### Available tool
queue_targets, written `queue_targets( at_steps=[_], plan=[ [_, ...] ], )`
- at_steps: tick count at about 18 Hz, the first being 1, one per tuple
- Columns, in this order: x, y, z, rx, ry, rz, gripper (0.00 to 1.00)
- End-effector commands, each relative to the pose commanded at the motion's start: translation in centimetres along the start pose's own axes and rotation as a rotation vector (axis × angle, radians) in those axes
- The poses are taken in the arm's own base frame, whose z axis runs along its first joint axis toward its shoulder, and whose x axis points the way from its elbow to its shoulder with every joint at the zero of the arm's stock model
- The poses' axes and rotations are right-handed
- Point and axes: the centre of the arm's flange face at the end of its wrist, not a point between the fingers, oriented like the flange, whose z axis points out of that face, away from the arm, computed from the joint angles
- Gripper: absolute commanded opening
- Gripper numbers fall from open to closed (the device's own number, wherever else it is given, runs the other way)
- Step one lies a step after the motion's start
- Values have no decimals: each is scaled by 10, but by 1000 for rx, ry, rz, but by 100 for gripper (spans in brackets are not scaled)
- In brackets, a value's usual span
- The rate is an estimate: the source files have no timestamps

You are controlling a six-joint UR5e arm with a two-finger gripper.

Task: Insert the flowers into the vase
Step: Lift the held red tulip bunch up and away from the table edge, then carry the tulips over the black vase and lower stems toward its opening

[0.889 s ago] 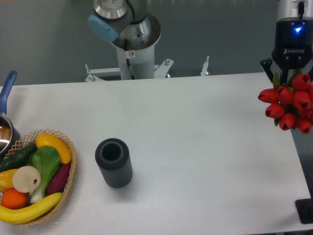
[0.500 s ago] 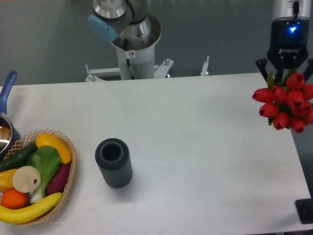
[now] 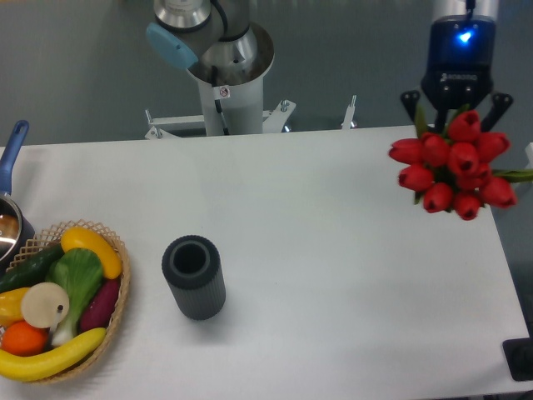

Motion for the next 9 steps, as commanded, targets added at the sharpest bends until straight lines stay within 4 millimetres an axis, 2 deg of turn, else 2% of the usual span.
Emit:
queue_targets(
  at_steps=[4,9],
  plan=[
    [44,-15,18,186,194,8,18],
    [97,-27,51,300,392,21,18]
  ],
)
